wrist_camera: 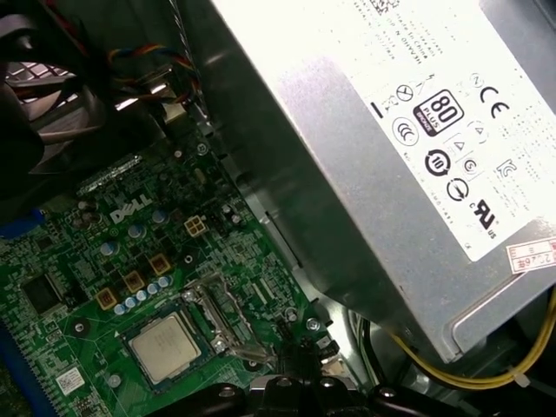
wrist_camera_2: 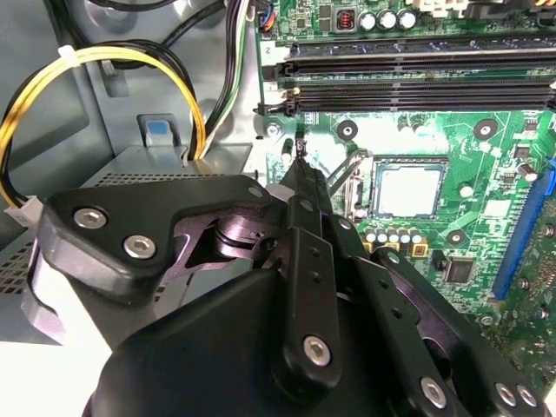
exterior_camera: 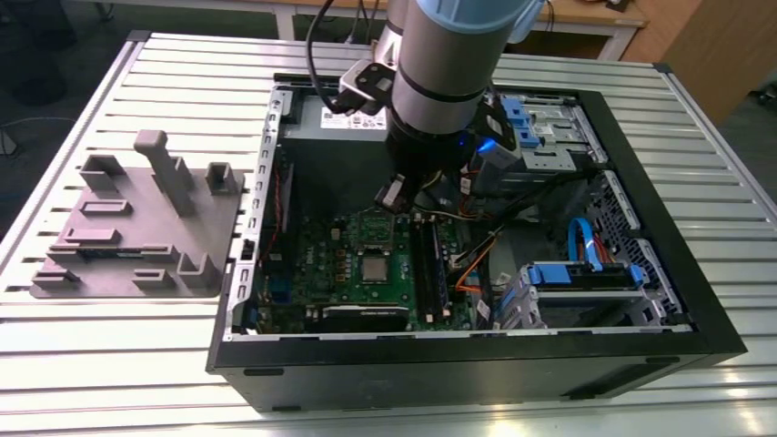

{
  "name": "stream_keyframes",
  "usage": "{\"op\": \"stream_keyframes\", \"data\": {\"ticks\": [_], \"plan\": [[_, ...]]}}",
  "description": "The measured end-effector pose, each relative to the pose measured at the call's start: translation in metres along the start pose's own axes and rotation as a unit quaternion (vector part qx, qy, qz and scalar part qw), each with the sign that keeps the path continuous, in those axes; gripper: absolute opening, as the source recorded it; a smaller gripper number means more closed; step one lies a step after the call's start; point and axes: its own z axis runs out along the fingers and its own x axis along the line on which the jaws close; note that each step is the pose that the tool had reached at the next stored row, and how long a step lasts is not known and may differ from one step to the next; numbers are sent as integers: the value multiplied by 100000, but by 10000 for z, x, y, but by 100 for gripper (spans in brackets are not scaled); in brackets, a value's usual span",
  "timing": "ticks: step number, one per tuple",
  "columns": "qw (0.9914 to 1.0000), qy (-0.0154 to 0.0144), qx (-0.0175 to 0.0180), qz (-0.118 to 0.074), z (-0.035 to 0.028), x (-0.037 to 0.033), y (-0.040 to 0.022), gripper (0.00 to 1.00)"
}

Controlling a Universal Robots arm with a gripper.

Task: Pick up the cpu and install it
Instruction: 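Close the cpu cover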

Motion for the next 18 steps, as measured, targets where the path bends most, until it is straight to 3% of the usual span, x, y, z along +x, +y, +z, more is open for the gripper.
{"op": "stream_keyframes", "data": {"ticks": [18], "plan": [[99997,58,-90,-734,-25,7,16,10]]}}
